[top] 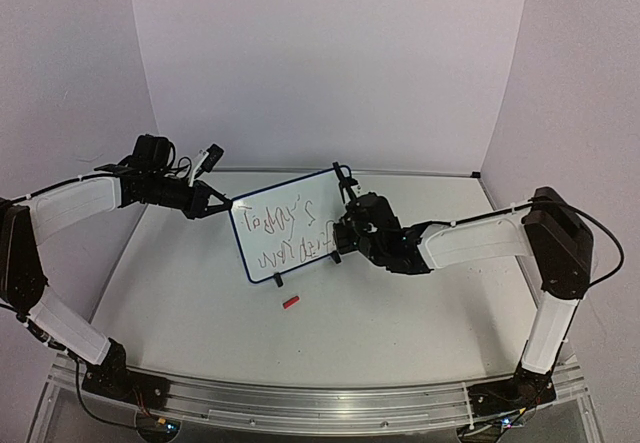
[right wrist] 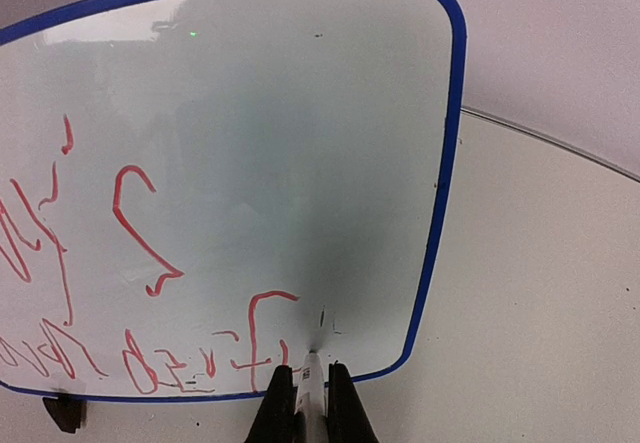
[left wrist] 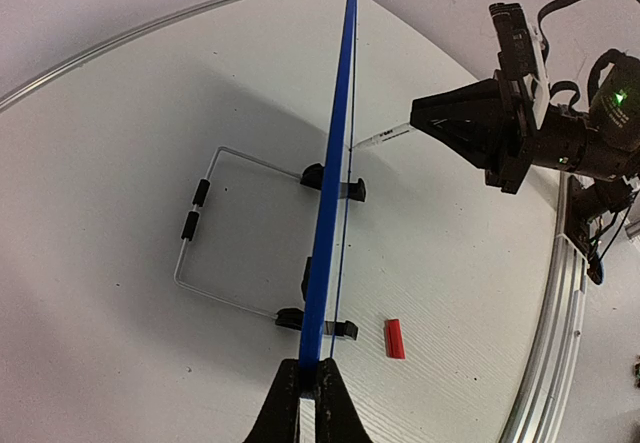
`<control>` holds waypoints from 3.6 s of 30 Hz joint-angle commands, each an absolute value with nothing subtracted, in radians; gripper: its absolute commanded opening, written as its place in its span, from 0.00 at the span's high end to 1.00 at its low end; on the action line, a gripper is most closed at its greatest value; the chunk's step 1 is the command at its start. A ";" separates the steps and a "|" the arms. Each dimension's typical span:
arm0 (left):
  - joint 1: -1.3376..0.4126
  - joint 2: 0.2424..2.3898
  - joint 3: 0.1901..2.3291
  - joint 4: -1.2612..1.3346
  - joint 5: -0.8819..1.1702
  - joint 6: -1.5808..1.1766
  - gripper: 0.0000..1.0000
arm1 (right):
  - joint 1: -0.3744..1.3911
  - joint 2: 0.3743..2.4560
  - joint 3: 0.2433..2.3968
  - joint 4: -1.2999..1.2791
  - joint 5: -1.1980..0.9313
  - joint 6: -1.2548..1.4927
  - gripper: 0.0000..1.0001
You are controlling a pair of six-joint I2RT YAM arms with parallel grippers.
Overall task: Write a sentence on the whiteboard
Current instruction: Write a sentence on the whiteboard, then place the whiteboard at the center of the board.
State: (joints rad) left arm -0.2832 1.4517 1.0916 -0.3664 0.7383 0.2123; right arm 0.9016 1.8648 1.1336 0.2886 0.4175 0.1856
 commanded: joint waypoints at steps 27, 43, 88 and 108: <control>-0.289 1.435 1.120 -0.377 0.733 0.231 1.00 | 0.885 1.685 1.078 0.321 0.470 0.176 1.00; -0.290 1.436 1.121 -0.379 0.730 0.232 1.00 | 0.843 1.770 1.167 0.338 0.371 0.168 1.00; -0.288 1.443 1.123 -0.379 0.730 0.232 1.00 | 0.840 1.905 1.136 0.284 0.455 0.204 1.00; -0.288 1.442 1.125 -0.383 0.709 0.211 0.86 | 0.839 1.398 0.978 0.109 0.414 0.206 1.00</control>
